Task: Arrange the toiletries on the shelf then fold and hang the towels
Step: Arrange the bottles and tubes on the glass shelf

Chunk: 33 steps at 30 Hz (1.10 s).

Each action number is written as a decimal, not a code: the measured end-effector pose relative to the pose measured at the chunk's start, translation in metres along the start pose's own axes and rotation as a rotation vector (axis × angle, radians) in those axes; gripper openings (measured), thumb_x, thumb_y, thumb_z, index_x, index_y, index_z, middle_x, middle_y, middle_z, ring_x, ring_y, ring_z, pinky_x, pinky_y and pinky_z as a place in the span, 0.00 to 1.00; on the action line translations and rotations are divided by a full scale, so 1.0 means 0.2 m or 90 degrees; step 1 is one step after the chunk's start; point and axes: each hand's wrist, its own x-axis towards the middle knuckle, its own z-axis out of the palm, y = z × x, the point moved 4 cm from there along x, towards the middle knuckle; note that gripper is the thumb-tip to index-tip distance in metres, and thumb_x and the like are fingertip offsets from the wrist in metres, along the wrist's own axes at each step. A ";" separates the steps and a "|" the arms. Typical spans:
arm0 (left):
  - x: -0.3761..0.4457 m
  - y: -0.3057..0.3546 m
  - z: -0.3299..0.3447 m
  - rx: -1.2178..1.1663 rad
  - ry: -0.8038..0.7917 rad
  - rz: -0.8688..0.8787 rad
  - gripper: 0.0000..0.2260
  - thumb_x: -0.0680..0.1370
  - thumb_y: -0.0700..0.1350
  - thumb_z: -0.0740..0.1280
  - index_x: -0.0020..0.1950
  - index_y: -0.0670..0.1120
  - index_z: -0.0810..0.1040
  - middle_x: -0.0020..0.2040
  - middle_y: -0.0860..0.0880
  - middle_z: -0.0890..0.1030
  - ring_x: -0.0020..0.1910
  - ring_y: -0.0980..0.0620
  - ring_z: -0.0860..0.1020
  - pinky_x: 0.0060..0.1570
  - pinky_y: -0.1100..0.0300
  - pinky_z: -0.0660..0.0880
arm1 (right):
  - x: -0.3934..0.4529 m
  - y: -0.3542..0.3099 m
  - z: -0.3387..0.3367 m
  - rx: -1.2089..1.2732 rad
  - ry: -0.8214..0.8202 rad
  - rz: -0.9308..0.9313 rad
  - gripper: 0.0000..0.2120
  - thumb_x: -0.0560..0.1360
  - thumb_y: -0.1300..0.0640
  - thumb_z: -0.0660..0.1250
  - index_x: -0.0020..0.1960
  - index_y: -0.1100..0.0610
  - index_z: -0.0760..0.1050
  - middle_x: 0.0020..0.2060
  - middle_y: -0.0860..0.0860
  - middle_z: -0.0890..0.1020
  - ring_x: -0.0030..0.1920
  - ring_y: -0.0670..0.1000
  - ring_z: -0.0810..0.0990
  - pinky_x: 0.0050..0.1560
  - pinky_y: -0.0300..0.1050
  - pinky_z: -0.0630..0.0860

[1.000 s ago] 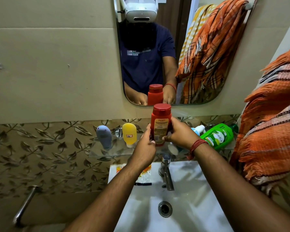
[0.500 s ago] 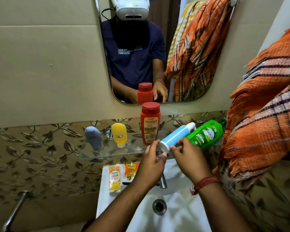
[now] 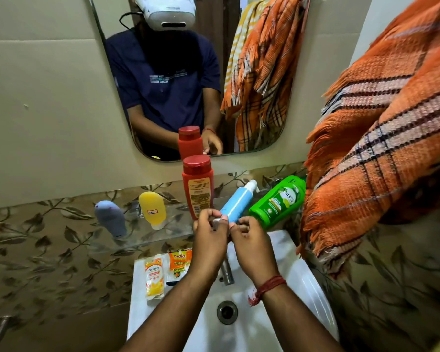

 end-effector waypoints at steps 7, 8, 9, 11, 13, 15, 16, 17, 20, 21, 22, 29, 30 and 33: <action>-0.11 0.07 -0.01 -0.060 0.026 0.013 0.08 0.80 0.44 0.69 0.55 0.52 0.71 0.56 0.45 0.78 0.50 0.51 0.81 0.49 0.53 0.81 | 0.02 -0.02 -0.08 0.080 -0.004 -0.042 0.06 0.80 0.58 0.66 0.56 0.54 0.73 0.46 0.48 0.82 0.45 0.41 0.82 0.40 0.30 0.75; -0.13 0.08 0.00 -0.071 0.020 0.024 0.09 0.80 0.44 0.69 0.56 0.51 0.71 0.55 0.47 0.78 0.50 0.52 0.81 0.50 0.54 0.81 | 0.04 -0.03 -0.10 0.081 -0.008 -0.048 0.07 0.80 0.58 0.66 0.57 0.55 0.73 0.46 0.48 0.82 0.45 0.42 0.82 0.41 0.30 0.76; -0.14 0.09 0.01 -0.073 0.012 0.036 0.10 0.80 0.43 0.69 0.58 0.51 0.71 0.56 0.48 0.78 0.51 0.53 0.81 0.50 0.56 0.80 | 0.08 -0.05 -0.12 0.085 -0.013 -0.054 0.08 0.79 0.58 0.67 0.58 0.56 0.74 0.45 0.49 0.82 0.45 0.43 0.82 0.42 0.31 0.76; -0.14 0.10 0.03 -0.061 -0.003 0.059 0.12 0.80 0.42 0.68 0.59 0.52 0.70 0.58 0.50 0.77 0.53 0.52 0.81 0.49 0.58 0.80 | 0.17 -0.08 -0.16 0.100 -0.031 -0.053 0.11 0.78 0.59 0.68 0.59 0.58 0.74 0.44 0.49 0.82 0.45 0.46 0.82 0.44 0.37 0.79; -0.11 0.11 0.05 -0.033 -0.018 0.081 0.14 0.80 0.41 0.68 0.61 0.55 0.70 0.61 0.51 0.76 0.55 0.54 0.81 0.49 0.60 0.80 | 0.27 -0.11 -0.19 0.072 -0.071 -0.045 0.16 0.76 0.57 0.71 0.61 0.58 0.74 0.48 0.51 0.84 0.49 0.51 0.84 0.48 0.48 0.82; -0.08 0.13 0.07 -0.003 -0.034 0.102 0.17 0.80 0.39 0.67 0.64 0.57 0.69 0.64 0.53 0.74 0.56 0.60 0.78 0.47 0.66 0.79 | 0.33 -0.15 -0.19 0.016 -0.136 -0.049 0.21 0.73 0.56 0.74 0.63 0.55 0.72 0.53 0.52 0.83 0.53 0.53 0.84 0.51 0.53 0.83; -0.07 0.14 0.09 0.014 -0.046 0.106 0.20 0.80 0.37 0.66 0.67 0.57 0.68 0.65 0.53 0.74 0.57 0.61 0.78 0.46 0.68 0.78 | 0.35 -0.17 -0.19 0.003 -0.156 -0.057 0.23 0.72 0.57 0.76 0.63 0.53 0.71 0.54 0.52 0.83 0.54 0.53 0.84 0.53 0.53 0.82; -0.05 0.14 0.10 0.034 -0.059 0.107 0.24 0.80 0.37 0.65 0.71 0.57 0.66 0.66 0.53 0.73 0.59 0.60 0.77 0.45 0.70 0.77 | 0.37 -0.19 -0.19 -0.011 -0.165 -0.070 0.24 0.70 0.59 0.77 0.62 0.51 0.71 0.54 0.51 0.82 0.54 0.52 0.83 0.55 0.52 0.81; -0.01 0.17 0.14 0.110 -0.090 0.116 0.32 0.80 0.35 0.64 0.80 0.53 0.56 0.71 0.56 0.66 0.67 0.57 0.71 0.50 0.73 0.73 | 0.41 -0.24 -0.19 -0.082 -0.161 -0.116 0.25 0.68 0.60 0.79 0.60 0.51 0.71 0.51 0.47 0.81 0.50 0.46 0.81 0.53 0.44 0.79; 0.00 0.17 0.16 0.123 -0.098 0.115 0.34 0.79 0.35 0.64 0.81 0.53 0.55 0.73 0.56 0.65 0.69 0.56 0.69 0.55 0.70 0.74 | 0.42 -0.25 -0.19 -0.112 -0.149 -0.129 0.25 0.67 0.59 0.79 0.60 0.53 0.72 0.52 0.48 0.81 0.50 0.47 0.80 0.52 0.44 0.78; 0.02 0.17 0.16 0.132 -0.100 0.112 0.34 0.79 0.35 0.64 0.81 0.53 0.55 0.75 0.54 0.65 0.71 0.54 0.69 0.61 0.63 0.74 | 0.44 -0.25 -0.18 -0.139 -0.133 -0.140 0.27 0.67 0.58 0.80 0.61 0.54 0.72 0.54 0.50 0.81 0.52 0.49 0.80 0.52 0.44 0.77; 0.07 0.19 0.21 0.159 -0.133 0.069 0.35 0.78 0.36 0.62 0.81 0.54 0.53 0.76 0.50 0.69 0.71 0.50 0.71 0.68 0.54 0.71 | 0.51 -0.22 -0.13 -0.268 -0.081 -0.185 0.29 0.65 0.57 0.80 0.62 0.57 0.72 0.60 0.55 0.79 0.60 0.56 0.78 0.59 0.52 0.77; 0.07 0.20 0.21 0.160 -0.144 0.062 0.35 0.79 0.35 0.61 0.82 0.54 0.51 0.76 0.51 0.68 0.71 0.51 0.71 0.66 0.58 0.71 | 0.52 -0.21 -0.14 -0.285 -0.085 -0.188 0.28 0.65 0.57 0.80 0.60 0.57 0.72 0.60 0.55 0.79 0.59 0.56 0.79 0.58 0.53 0.77; 0.06 0.20 0.23 0.176 -0.159 0.051 0.38 0.80 0.35 0.61 0.82 0.56 0.44 0.79 0.50 0.65 0.72 0.50 0.70 0.66 0.57 0.72 | 0.54 -0.19 -0.16 -0.315 -0.092 -0.182 0.26 0.65 0.55 0.80 0.58 0.56 0.72 0.58 0.54 0.80 0.58 0.55 0.79 0.56 0.52 0.77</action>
